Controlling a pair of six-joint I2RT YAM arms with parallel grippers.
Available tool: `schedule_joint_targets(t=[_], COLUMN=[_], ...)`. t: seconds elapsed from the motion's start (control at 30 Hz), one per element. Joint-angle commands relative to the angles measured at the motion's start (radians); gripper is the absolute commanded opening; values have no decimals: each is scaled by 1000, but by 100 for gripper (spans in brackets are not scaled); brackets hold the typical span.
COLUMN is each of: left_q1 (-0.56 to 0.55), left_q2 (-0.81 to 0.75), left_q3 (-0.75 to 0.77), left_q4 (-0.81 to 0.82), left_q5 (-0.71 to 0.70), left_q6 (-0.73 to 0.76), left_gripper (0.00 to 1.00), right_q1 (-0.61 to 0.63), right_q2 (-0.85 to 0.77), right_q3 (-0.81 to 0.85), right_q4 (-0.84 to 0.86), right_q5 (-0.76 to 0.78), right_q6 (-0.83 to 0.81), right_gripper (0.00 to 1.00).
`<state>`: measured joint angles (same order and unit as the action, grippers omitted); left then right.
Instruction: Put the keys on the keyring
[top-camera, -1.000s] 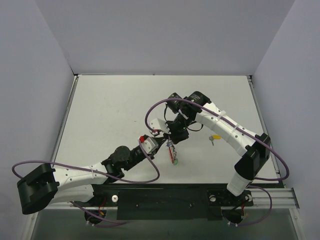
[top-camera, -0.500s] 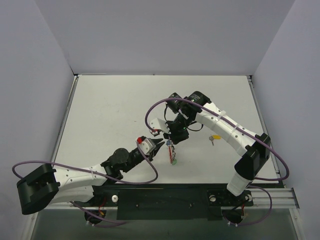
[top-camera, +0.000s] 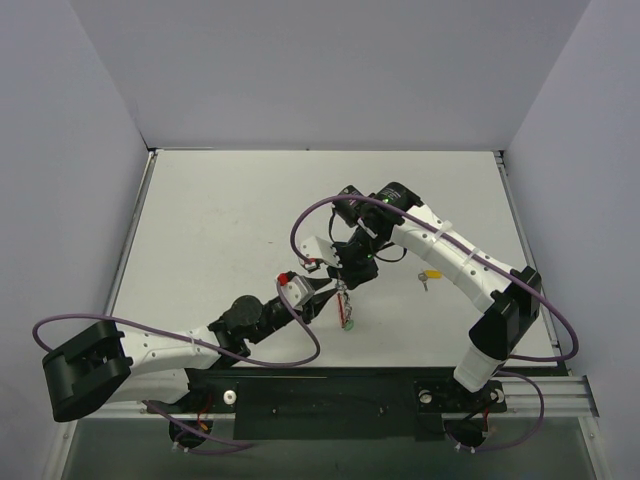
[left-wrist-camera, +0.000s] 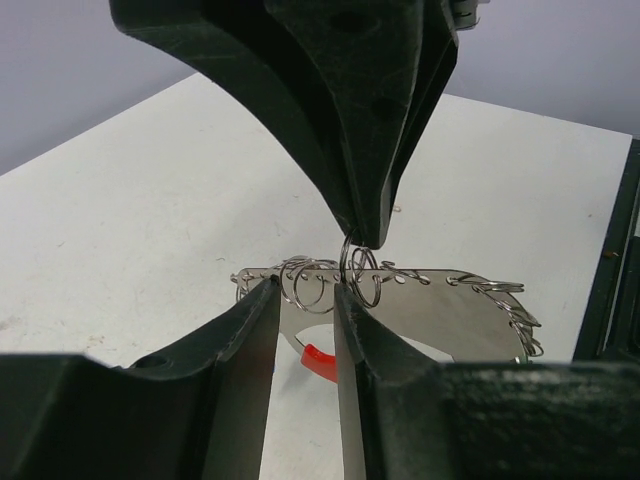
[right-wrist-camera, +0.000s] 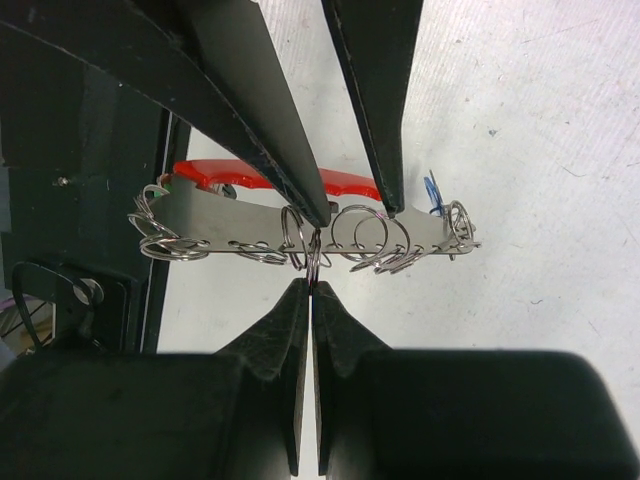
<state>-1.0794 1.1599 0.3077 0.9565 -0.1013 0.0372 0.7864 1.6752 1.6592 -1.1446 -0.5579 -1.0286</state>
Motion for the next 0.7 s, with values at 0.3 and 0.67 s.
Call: schedule_joint_targets(t=[0.3, 0.67], left_q1=[-2, -1], left_q2=[-23, 26], left_q3=[39, 93], left_q4=[74, 41], left_q5=[101, 110], left_q6=[-31, -51], left_gripper=[38, 35], right_q1=[2, 4], right_q2=[-37, -40], right_q3=[10, 10], right_q4=[-50, -55], right_q5=[-34, -45], right_q6=[-4, -8], right_gripper=[0, 0])
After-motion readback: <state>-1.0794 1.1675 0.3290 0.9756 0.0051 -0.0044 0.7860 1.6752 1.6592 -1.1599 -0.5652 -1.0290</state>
